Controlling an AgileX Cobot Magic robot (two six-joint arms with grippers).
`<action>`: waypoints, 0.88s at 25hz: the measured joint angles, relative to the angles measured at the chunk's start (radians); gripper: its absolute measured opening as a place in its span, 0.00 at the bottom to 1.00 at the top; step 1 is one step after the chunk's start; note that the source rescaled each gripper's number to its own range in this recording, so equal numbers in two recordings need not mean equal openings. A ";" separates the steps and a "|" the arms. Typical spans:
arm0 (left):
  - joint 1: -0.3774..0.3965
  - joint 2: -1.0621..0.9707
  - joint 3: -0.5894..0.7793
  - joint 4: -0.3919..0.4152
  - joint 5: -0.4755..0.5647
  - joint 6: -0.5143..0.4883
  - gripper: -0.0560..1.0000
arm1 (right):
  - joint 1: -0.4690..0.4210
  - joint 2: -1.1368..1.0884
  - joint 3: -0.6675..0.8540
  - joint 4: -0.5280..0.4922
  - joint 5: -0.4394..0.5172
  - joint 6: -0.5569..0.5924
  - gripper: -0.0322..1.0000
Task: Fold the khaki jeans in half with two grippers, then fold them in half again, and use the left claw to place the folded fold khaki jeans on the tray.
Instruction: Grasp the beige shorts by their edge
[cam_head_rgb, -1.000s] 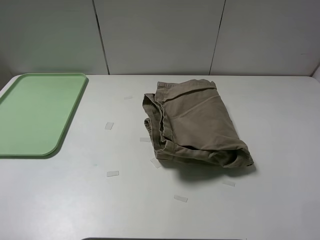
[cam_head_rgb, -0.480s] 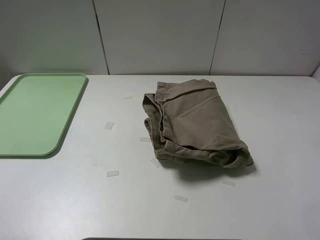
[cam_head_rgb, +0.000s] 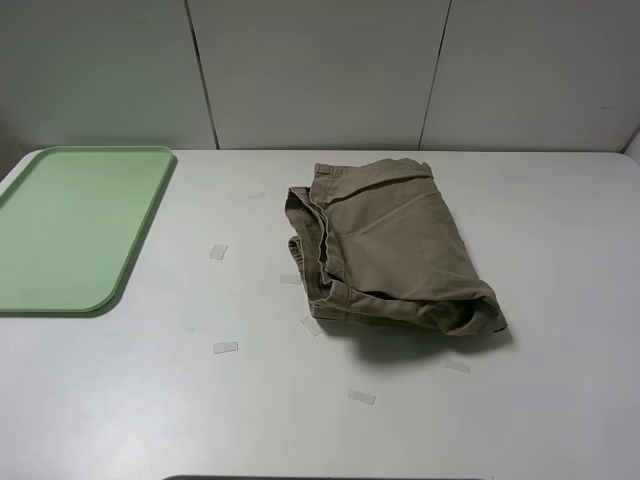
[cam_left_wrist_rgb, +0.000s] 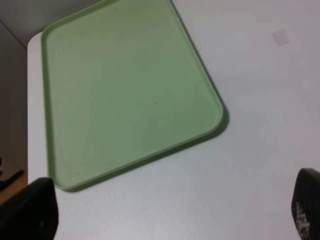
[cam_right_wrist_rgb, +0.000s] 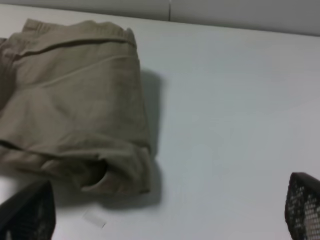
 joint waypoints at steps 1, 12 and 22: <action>0.000 0.000 0.000 0.000 0.000 0.000 0.98 | 0.000 -0.011 0.007 0.004 0.019 0.006 1.00; 0.000 0.000 0.000 0.000 0.000 0.000 0.98 | 0.002 -0.093 0.024 -0.004 0.048 0.027 1.00; 0.000 0.000 0.000 0.000 0.000 0.000 0.98 | 0.046 -0.093 0.024 -0.062 0.048 0.036 1.00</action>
